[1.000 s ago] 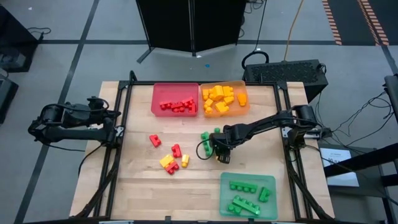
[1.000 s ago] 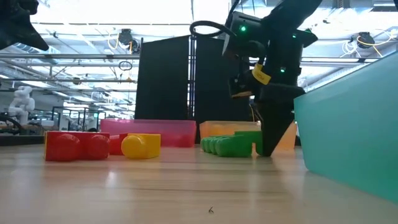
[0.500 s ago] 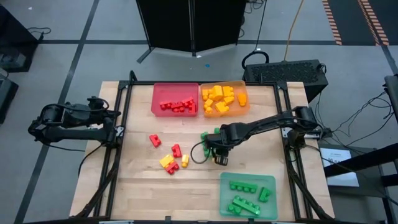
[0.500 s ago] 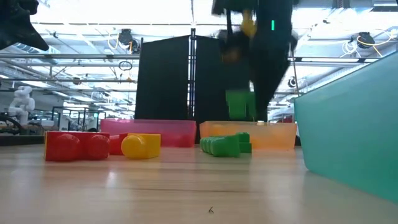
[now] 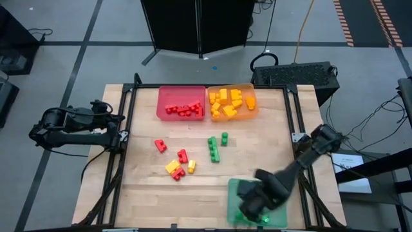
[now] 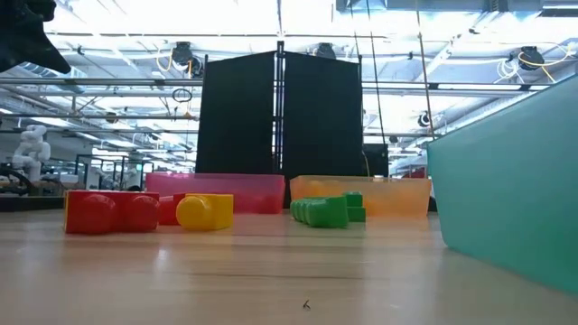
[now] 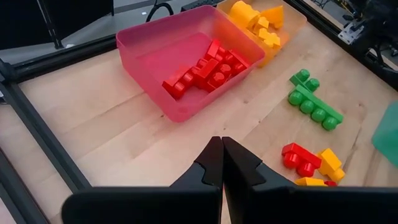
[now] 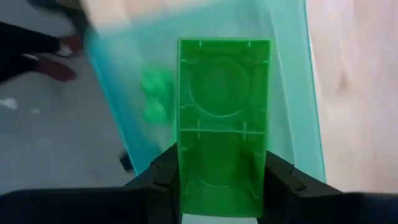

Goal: Sort blocks
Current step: Put the green game piece into the green bin

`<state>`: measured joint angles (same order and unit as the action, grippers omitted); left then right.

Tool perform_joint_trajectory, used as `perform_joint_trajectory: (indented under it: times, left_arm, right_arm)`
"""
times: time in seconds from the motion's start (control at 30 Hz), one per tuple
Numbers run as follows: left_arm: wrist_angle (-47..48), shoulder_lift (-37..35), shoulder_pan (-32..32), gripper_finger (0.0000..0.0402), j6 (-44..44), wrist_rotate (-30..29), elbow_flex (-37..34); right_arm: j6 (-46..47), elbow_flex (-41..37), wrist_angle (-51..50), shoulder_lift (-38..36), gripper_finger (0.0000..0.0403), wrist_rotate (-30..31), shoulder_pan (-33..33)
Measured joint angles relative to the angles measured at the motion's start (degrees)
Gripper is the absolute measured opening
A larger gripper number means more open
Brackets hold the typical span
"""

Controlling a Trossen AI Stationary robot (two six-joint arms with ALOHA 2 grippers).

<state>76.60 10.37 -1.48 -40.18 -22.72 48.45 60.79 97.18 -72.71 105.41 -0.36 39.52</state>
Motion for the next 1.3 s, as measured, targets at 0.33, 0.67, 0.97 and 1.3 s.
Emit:
perform_joint_trajectory:
  times: [0.33, 0.67, 0.97, 1.3]
  left_arm:
    - [-0.2, 0.0, 0.0, 0.0002, -0.1, 0.0, 0.0]
    - [-0.2, 0.0, 0.0, 0.0002, -0.1, 0.0, 0.0]
    - [-0.2, 0.0, 0.0, 0.0002, -0.1, 0.0, 0.0]
    - [-0.2, 0.0, 0.0, 0.0002, -0.1, -0.1, 0.0]
  right_arm:
    - [15.8, -0.5, -7.8, 0.0, 0.0118, -1.5, 9.9]
    - [16.5, -0.5, -3.3, 0.0, 0.0225, -1.3, 11.4]
    - [18.6, -0.5, -3.2, 0.0, 0.0258, 17.7, 4.4]
    - [15.0, -0.5, 4.3, 0.1, 0.0258, 23.9, -21.1]
